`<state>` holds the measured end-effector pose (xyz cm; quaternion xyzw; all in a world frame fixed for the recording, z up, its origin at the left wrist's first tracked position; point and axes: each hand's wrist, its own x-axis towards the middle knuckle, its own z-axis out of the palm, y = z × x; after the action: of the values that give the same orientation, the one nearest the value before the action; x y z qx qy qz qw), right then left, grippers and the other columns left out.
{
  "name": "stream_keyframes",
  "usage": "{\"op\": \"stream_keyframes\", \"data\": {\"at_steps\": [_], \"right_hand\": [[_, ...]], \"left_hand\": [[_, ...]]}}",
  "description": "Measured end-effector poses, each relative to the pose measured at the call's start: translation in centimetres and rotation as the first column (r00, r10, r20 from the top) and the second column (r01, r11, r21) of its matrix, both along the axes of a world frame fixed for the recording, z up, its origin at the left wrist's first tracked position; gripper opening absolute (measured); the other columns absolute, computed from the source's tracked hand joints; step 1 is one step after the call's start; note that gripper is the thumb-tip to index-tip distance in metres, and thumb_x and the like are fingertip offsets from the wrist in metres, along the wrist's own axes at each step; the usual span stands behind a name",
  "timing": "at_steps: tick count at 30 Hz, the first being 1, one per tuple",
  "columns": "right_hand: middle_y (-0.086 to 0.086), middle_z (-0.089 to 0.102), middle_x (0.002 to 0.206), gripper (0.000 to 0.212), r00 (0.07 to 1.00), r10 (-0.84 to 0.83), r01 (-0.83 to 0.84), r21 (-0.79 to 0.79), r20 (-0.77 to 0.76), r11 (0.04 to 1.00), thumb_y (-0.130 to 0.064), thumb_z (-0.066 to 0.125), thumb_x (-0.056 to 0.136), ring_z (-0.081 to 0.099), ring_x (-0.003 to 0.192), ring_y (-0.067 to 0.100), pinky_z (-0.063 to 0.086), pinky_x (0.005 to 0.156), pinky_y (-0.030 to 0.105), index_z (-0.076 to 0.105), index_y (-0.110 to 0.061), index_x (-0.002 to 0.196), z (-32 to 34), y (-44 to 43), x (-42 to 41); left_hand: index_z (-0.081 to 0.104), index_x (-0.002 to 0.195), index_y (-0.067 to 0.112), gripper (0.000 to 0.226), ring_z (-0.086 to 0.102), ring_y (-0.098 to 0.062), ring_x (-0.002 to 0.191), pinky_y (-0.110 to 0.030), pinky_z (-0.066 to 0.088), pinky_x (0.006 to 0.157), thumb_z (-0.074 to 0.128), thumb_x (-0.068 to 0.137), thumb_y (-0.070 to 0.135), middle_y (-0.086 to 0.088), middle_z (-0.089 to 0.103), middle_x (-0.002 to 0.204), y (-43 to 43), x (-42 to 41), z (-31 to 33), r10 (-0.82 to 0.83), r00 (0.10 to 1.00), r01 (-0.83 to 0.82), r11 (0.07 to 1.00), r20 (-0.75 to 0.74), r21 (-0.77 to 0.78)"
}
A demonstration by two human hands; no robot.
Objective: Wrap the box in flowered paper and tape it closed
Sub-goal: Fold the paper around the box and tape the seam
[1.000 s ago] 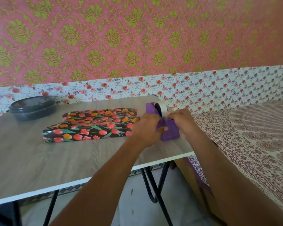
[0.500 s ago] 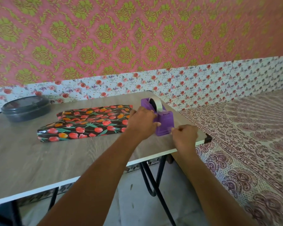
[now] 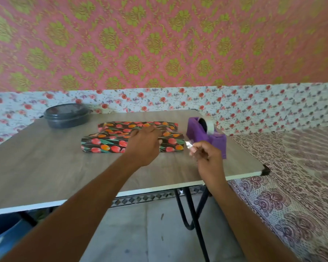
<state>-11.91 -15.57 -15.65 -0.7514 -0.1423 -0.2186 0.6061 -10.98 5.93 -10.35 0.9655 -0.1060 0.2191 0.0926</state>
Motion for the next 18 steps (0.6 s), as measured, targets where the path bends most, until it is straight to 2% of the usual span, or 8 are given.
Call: {"op": "stream_keyframes", "data": {"at_steps": [3, 5, 8, 11, 13, 15, 17, 18], "right_hand": [[0.001, 0.066, 0.075, 0.023, 0.997, 0.081, -0.081, 0.015, 0.014, 0.997, 0.017, 0.057, 0.091, 0.057, 0.062, 0.004, 0.047, 0.060, 0.020, 0.068, -0.003, 0.085, 1.0, 3.5, 0.5], [0.006, 0.068, 0.076, 0.027, 0.994, 0.092, -0.092, 0.010, 0.051, 0.996, 0.015, 0.059, 0.091, 0.056, 0.059, 0.011, 0.049, 0.057, 0.029, 0.071, -0.009, 0.084, 1.8, 5.8, 1.2], [0.000, 0.071, 0.074, 0.027, 0.989, 0.098, -0.086, -0.102, 0.114, 0.991, 0.006, 0.066, 0.092, 0.058, 0.059, 0.009, 0.053, 0.061, 0.033, 0.077, -0.018, 0.087, 3.1, 9.2, 2.2], [-0.007, 0.073, 0.076, 0.016, 0.981, 0.108, -0.080, -0.172, 0.159, 0.982, -0.001, 0.069, 0.093, 0.066, 0.068, 0.001, 0.059, 0.071, 0.029, 0.081, -0.011, 0.094, 4.6, 12.9, 3.5], [-0.005, 0.077, 0.084, 0.015, 0.986, 0.120, -0.095, -0.194, 0.119, 0.976, -0.005, 0.071, 0.094, 0.069, 0.073, -0.002, 0.062, 0.080, 0.028, 0.080, -0.009, 0.105, 5.8, 14.9, 4.6], [0.006, 0.079, 0.098, 0.031, 0.988, 0.153, -0.142, -0.257, 0.023, 0.956, -0.008, 0.070, 0.095, 0.069, 0.073, 0.006, 0.061, 0.081, 0.028, 0.071, -0.011, 0.126, 7.0, 16.6, 6.0], [0.009, 0.078, 0.094, 0.052, 0.971, 0.218, -0.239, -0.305, -0.102, 0.922, -0.008, 0.070, 0.095, 0.064, 0.065, 0.008, 0.058, 0.072, 0.031, 0.055, -0.015, 0.145, 7.9, 18.0, 7.4], [0.007, 0.077, 0.090, 0.060, 0.958, 0.236, -0.277, -0.321, -0.162, 0.905, -0.008, 0.071, 0.095, 0.064, 0.064, 0.009, 0.059, 0.074, 0.034, 0.048, -0.015, 0.150, 8.2, 19.0, 8.1]], "left_hand": [[0.057, 0.134, 0.021, 0.035, 0.049, -0.023, 0.131, -0.048, 0.036, 0.112, 0.053, 0.100, 0.031, 0.000, 0.057, 0.139, 4.7, -0.8, 0.3, 0.090, 0.996, -0.090, 0.996, -0.011, 0.001], [0.058, 0.132, 0.021, 0.035, 0.049, -0.024, 0.130, -0.046, 0.035, 0.111, 0.053, 0.099, 0.031, -0.002, 0.057, 0.139, 7.5, -1.1, 0.5, 0.155, 0.988, -0.155, 0.988, 0.005, 0.016], [0.059, 0.129, 0.025, 0.032, 0.049, -0.022, 0.129, -0.046, 0.034, 0.110, 0.050, 0.100, 0.035, 0.000, 0.056, 0.140, 11.4, -1.6, 0.6, 0.244, 0.970, -0.244, 0.970, -0.016, 0.004], [0.061, 0.129, 0.032, 0.032, 0.050, -0.020, 0.128, -0.047, 0.034, 0.108, 0.050, 0.100, 0.042, 0.004, 0.057, 0.139, 14.6, -1.8, 0.1, 0.246, 0.967, -0.249, 0.968, -0.065, -0.036], [0.061, 0.127, 0.037, 0.032, 0.053, -0.019, 0.125, -0.047, 0.037, 0.107, 0.051, 0.099, 0.049, 0.007, 0.060, 0.136, 15.9, -1.8, -0.5, 0.178, 0.978, -0.192, 0.972, -0.109, -0.138], [0.059, 0.130, 0.040, 0.035, 0.050, -0.018, 0.129, -0.048, 0.036, 0.109, 0.053, 0.098, 0.053, 0.006, 0.056, 0.140, 16.7, -1.7, -0.9, 0.144, 0.982, -0.166, 0.968, -0.125, -0.188], [0.052, 0.138, 0.042, 0.042, 0.036, -0.017, 0.141, -0.051, 0.027, 0.115, 0.052, 0.097, 0.055, 0.006, 0.043, 0.152, 17.1, -1.5, -1.3, 0.149, 0.983, -0.162, 0.979, -0.107, -0.122], [0.048, 0.141, 0.044, 0.046, 0.029, -0.017, 0.145, -0.053, 0.022, 0.116, 0.052, 0.097, 0.057, 0.006, 0.035, 0.157, 17.4, -1.4, -1.5, 0.157, 0.983, -0.165, 0.983, -0.099, -0.076]]}}
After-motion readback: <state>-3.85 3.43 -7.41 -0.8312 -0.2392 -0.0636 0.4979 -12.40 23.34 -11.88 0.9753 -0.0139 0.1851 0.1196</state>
